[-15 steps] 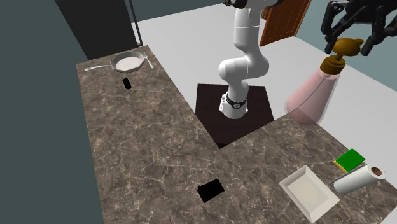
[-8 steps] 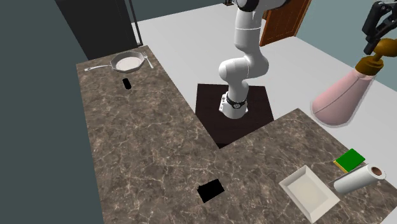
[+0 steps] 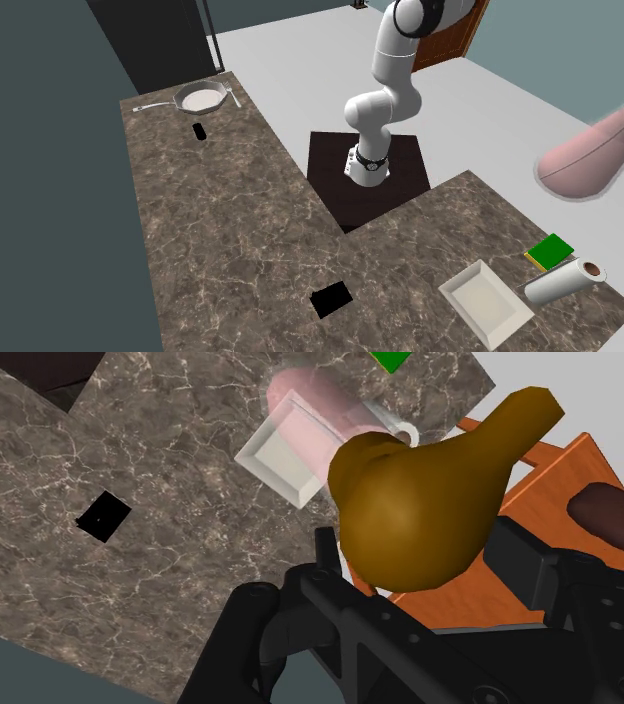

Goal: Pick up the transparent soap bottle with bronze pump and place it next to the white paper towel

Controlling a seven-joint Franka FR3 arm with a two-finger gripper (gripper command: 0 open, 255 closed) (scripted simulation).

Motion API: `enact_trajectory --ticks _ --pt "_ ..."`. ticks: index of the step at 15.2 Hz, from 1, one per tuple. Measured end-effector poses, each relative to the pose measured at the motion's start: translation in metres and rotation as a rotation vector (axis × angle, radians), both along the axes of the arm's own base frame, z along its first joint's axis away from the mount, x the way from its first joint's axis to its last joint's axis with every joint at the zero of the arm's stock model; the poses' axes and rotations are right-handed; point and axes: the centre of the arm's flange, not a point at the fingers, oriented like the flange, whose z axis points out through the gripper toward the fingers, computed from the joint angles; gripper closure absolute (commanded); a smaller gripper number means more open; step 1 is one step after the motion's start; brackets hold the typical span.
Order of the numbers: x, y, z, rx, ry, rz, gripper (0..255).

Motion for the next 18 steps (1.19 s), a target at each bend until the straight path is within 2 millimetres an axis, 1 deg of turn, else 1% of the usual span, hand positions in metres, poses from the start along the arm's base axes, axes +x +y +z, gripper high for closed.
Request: enact_trajectory --ticks 3,4,5,9,18 --pt "-0.003 0.039 0.002 0.0 0.0 0.002 255" --pt "-0.003 0.056 0.002 0.001 -0.001 0.004 255" --pt "-0.003 0.065 -0.002 -0.001 0.001 0.0 255" --pt "-0.003 0.071 -0.02 0.0 0.0 -0.002 255" --pt "-0.001 0.071 -0.068 0.001 0.0 -0.002 255"
